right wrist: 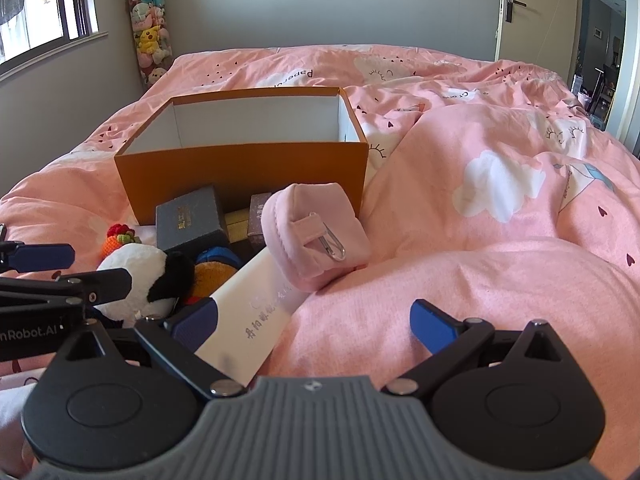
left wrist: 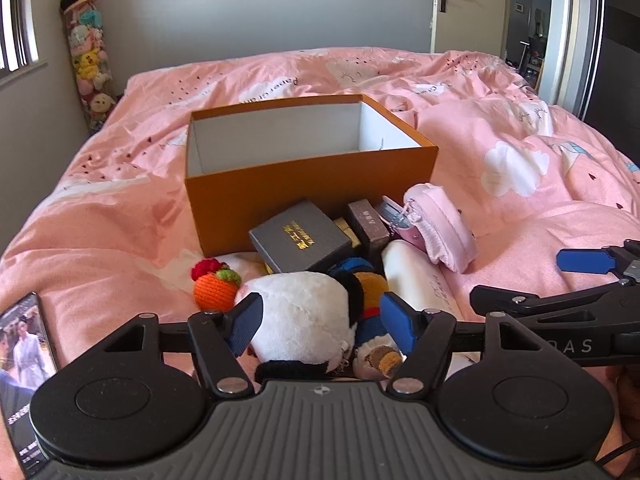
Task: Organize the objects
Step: 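Reach the right gripper toward the pink pouch beside the box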
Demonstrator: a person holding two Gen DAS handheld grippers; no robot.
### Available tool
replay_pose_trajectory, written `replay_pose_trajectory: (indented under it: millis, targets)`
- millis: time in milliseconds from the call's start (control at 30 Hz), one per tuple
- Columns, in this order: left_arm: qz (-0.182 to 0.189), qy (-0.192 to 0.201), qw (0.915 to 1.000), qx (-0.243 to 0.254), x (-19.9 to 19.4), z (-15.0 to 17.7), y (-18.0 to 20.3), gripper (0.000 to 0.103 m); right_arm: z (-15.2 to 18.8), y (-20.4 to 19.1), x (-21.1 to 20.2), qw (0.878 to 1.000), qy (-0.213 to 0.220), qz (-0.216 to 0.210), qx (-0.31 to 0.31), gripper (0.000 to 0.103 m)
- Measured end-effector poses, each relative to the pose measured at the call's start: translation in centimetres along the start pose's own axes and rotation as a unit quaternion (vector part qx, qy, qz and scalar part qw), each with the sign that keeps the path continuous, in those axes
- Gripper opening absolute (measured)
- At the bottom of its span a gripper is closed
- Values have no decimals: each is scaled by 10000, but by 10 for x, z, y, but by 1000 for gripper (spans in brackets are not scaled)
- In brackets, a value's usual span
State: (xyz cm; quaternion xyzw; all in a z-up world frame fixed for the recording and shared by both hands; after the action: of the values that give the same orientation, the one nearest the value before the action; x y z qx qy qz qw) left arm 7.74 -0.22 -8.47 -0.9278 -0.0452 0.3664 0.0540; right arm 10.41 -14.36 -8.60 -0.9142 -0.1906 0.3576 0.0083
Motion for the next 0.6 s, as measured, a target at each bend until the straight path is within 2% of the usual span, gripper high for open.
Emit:
replay_pose_trajectory:
  millis: [67, 200, 233, 367, 467, 600]
  targets:
    - [69, -17, 10000, -32, 2, 0, 0, 75, -1, -1, 1, 10000, -15, -25, -38, 100]
    - [212, 22, 9997, -68, 3, -5, 0, 65, -2, -4, 9, 9995, -180, -55, -260, 76]
    - [239, 26, 9997, -89, 4, -6, 0, 60, -2, -4, 11, 9992, -233, -45, -314, 75]
    - [402, -23, 9990, -174, 9, -12, -1, 44, -6, -2, 22, 9980, -352, -54, -524, 58]
    - [548, -91, 9983, -172, 15, -16, 4, 38, -8, 0, 33, 9968, -485, -57, -630, 55]
    - [767, -185, 9967, -172, 27, -21, 16, 35, -9, -2, 49, 9945, -607, -92, -843, 51]
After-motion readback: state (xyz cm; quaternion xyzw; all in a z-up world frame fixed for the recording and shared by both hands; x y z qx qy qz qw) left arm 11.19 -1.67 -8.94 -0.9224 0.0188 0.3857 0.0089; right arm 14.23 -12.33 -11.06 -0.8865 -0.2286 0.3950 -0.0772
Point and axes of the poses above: each gripper's, at about its wrist camera, not at the fingertips, and x roughly the way its jaws point, y to its right, z to its underside, the point moved 10 cm from there along x, roughly the way its jaws point, and after that the axes turned 9 degrees about -z, right-handed, at the moved point
